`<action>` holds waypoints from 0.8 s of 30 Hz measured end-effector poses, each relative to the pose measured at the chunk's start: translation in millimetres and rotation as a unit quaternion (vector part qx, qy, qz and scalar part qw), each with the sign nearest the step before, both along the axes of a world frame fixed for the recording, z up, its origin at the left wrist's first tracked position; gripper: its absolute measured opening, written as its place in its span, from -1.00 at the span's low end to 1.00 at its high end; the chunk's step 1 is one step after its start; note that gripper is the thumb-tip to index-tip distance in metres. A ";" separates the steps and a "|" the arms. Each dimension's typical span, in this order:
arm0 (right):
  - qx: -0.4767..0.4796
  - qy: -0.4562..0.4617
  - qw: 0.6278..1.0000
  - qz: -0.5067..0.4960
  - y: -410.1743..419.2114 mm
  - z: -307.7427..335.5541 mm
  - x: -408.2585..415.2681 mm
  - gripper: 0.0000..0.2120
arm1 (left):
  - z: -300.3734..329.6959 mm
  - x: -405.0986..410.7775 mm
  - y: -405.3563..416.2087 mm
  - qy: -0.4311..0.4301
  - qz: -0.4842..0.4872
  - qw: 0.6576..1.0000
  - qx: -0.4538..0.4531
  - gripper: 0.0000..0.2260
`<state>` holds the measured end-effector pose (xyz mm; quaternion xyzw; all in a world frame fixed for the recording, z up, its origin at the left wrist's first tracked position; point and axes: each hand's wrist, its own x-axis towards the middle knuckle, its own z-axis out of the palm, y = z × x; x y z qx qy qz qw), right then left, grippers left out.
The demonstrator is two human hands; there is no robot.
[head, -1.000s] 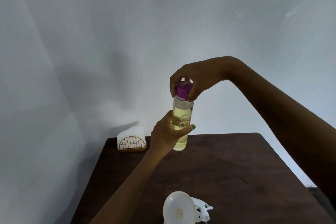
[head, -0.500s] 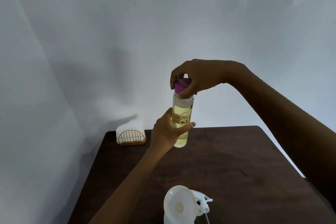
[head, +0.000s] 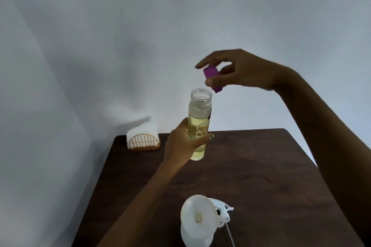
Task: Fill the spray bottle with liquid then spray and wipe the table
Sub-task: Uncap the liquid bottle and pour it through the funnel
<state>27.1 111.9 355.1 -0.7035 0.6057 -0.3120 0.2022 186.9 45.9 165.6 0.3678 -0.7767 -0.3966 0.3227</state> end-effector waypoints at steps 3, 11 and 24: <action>-0.025 -0.110 0.990 -0.085 11.2 -55.9 -20.9 -0.60 | -5.0 3.0 -0.9 0.014 0.000 1.000 0.006 -0.51; -0.010 -0.180 0.894 -0.411 80.2 -274.3 -36.6 -0.70 | -10.7 9.8 0.7 0.020 0.004 1.000 0.020 -0.50; 0.169 -0.065 0.888 -0.423 168.7 -400.4 13.8 -0.65 | -16.4 8.1 12.0 0.014 -0.002 0.999 0.043 -0.50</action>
